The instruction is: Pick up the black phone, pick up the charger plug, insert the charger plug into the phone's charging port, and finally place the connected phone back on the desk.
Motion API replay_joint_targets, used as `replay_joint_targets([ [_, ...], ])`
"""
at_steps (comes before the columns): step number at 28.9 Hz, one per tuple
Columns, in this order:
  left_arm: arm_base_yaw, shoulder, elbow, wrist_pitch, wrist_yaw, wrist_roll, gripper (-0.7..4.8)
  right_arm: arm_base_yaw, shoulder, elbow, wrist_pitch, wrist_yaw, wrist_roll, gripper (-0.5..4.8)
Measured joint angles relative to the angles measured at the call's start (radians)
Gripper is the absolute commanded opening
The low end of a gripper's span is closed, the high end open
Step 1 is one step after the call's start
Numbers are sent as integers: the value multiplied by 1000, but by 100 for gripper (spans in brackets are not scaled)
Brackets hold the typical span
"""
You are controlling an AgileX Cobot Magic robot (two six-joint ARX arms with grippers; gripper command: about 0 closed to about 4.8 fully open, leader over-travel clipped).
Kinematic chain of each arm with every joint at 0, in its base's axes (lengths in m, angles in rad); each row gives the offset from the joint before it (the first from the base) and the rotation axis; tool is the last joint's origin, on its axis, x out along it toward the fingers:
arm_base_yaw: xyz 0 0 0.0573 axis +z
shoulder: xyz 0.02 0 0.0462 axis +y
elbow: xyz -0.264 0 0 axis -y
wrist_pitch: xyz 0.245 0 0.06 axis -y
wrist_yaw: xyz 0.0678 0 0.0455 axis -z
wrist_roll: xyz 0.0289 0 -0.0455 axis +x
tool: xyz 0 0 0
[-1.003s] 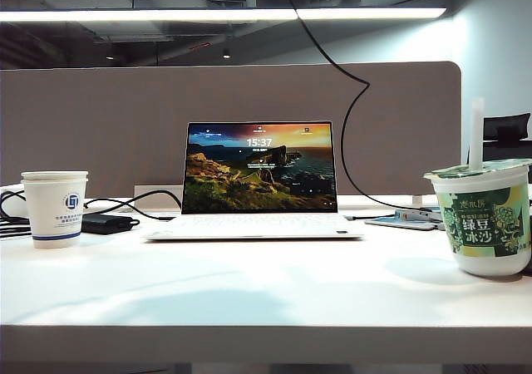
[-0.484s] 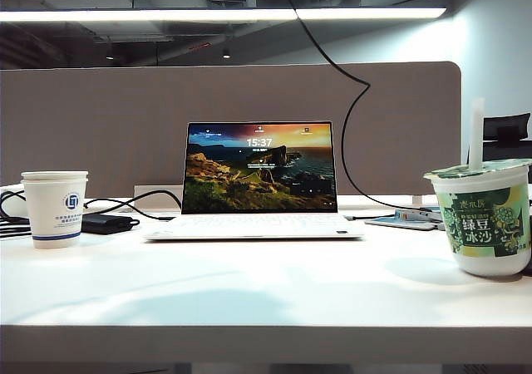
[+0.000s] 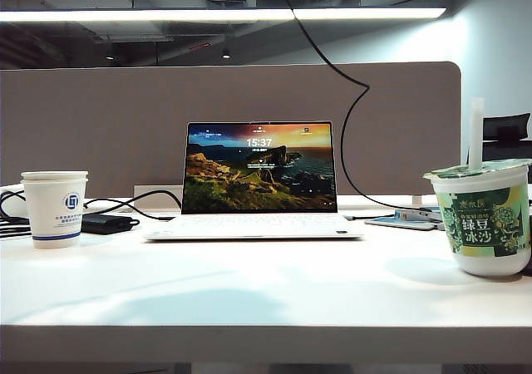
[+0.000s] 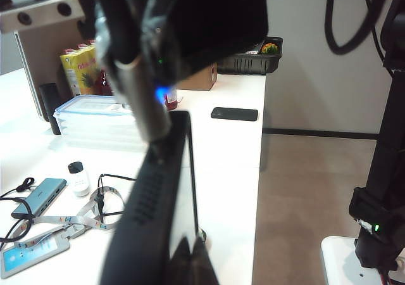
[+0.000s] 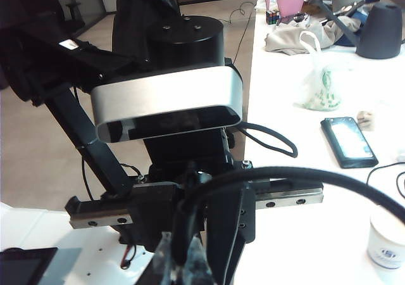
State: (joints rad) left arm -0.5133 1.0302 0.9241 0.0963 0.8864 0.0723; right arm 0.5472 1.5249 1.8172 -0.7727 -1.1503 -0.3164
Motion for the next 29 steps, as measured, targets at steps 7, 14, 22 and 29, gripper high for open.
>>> replay_joint_targets([
  [7, 0, 2, 0, -6, 0, -2, -7, 0, 0, 1, -35, 10, -67, -6],
  [14, -1, 5, -2, -8, 0, -5, -7, 0, -2, 6, -96, 43, -154, -6],
  [22, -1, 5, -2, -8, 0, -5, -7, 0, -2, 6, -100, 43, -163, -4],
  [29, 0, 4, -1, 6, 0, -5, -7, -21, -6, 5, -81, 58, -108, 159],
])
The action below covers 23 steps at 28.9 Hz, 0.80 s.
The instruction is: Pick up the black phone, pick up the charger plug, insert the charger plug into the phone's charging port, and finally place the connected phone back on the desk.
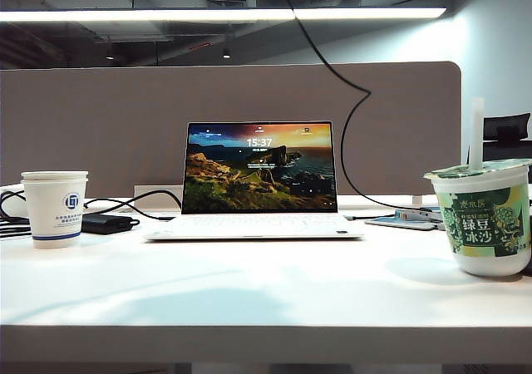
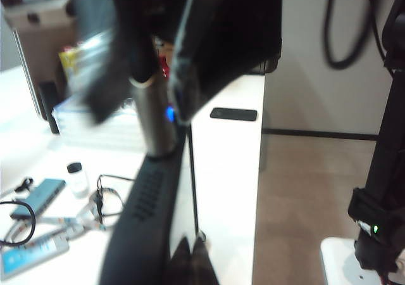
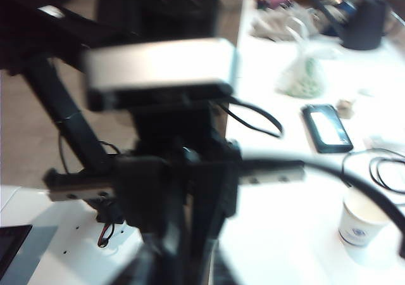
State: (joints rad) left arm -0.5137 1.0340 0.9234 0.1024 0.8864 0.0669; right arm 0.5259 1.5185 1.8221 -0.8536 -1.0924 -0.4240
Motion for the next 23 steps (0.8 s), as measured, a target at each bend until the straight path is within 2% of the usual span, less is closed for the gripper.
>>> replay_joint_targets([
  [5, 0, -2, 1, 7, 1, 0, -7, -19, -26, -3, 8, 70, 12, 216],
  [9, 0, -2, 1, 6, -15, 0, -7, -42, -63, -3, 1, 108, 13, 216],
  [11, -1, -2, 2, -8, -99, -10, -7, -62, -92, -2, -32, 154, 13, 192],
  [12, 0, 2, 2, -18, -146, -24, -7, -64, -102, -2, -55, 172, 13, 115],
  [13, 0, 19, 2, -34, -203, -53, -7, -61, -114, -2, -97, 196, 10, 63],
  [14, 2, 32, 2, -40, -218, -67, -7, -61, -118, -2, -122, 212, 7, 3],
  [19, 3, 145, 2, -43, -225, -156, -7, -62, -119, -3, -208, 371, -3, -6],
  [20, 3, 190, 2, -41, -225, -195, -7, -61, -119, -3, -219, 423, -3, -6],
  [23, 3, 304, 2, -42, -254, -298, -7, -61, -119, -3, -223, 472, -2, -6],
])
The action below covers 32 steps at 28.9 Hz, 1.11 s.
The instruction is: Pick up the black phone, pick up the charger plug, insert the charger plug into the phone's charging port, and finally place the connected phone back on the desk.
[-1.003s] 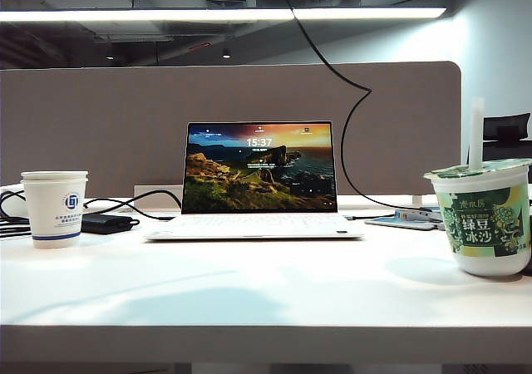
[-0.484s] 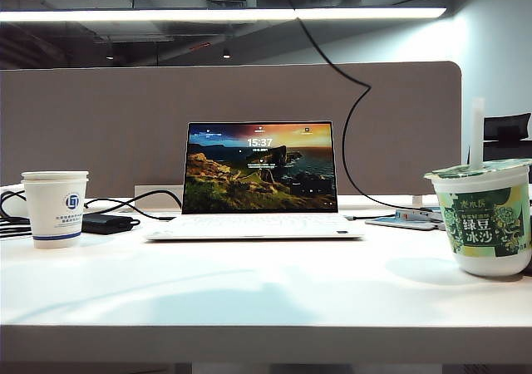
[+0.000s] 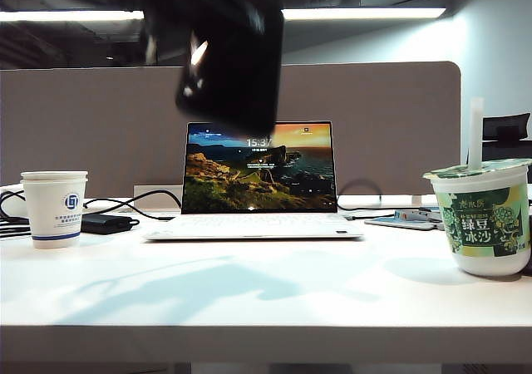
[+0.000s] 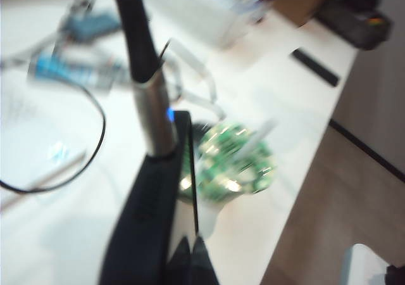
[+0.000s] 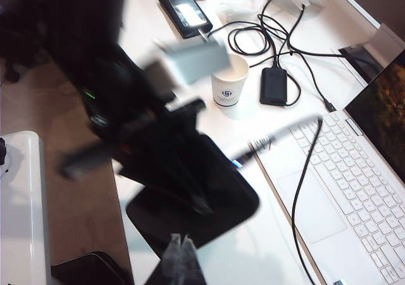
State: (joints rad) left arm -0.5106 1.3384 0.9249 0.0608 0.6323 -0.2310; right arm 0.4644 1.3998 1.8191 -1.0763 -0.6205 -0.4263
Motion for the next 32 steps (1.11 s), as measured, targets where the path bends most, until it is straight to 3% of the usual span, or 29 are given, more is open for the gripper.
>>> replay_joint_targets([
  [9, 0, 222, 0, -5, -26, -81, -6, 0, -3, 0, -32, 1, 0, -6],
  [17, 0, 301, 0, 11, -59, -207, -7, 0, -3, 0, -52, 3, 0, -6],
  [32, 1, 385, 8, -5, -69, -272, -6, 0, -3, 0, -58, 4, 2, -6],
])
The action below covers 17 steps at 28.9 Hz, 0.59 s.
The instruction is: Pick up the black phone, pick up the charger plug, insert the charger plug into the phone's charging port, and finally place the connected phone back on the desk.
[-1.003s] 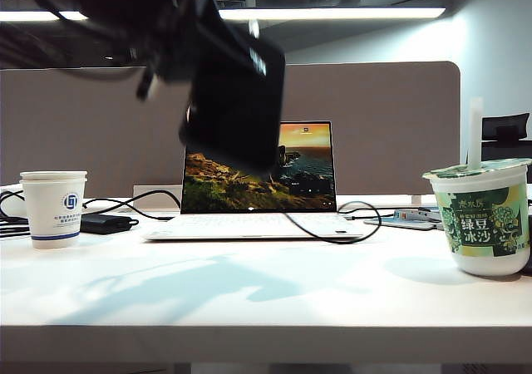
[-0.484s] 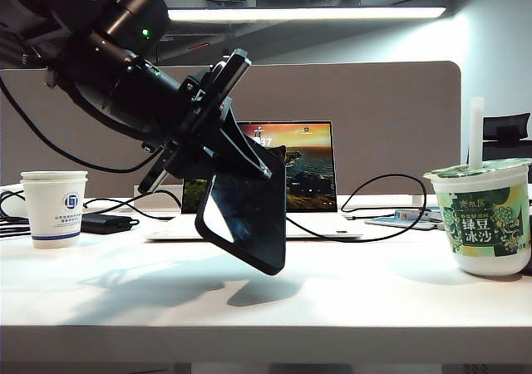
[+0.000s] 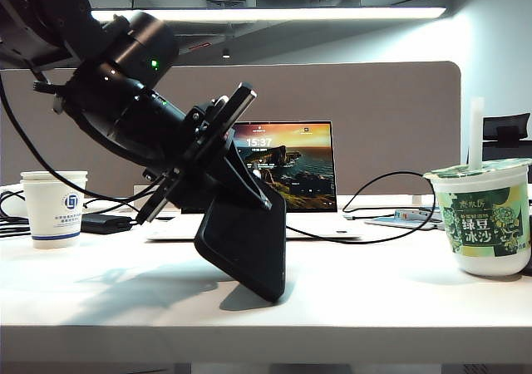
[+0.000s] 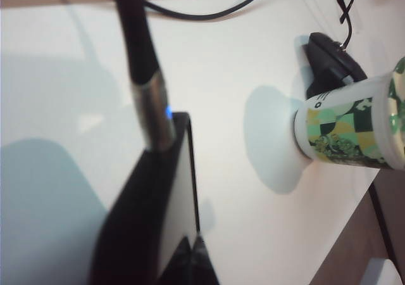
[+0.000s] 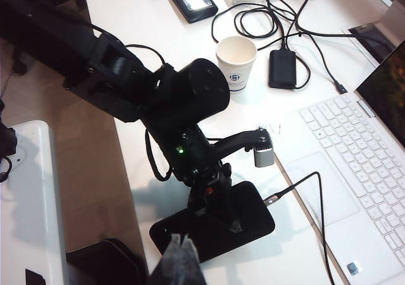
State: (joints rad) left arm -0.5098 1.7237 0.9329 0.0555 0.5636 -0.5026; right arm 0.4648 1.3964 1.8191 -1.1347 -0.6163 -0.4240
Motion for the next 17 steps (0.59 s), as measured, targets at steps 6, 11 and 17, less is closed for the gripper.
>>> replay_joint_targets([
  [6, -1, 11, -1, -24, -17, 12, 237, 0, 0, 0, -8, 0, 0, -6],
  [11, 0, 14, -2, -40, -31, 26, 479, 0, 0, 0, -20, 43, 1, -6],
  [17, 0, -26, -3, -49, -69, 55, 479, 0, 0, -2, -60, 129, 24, -6],
])
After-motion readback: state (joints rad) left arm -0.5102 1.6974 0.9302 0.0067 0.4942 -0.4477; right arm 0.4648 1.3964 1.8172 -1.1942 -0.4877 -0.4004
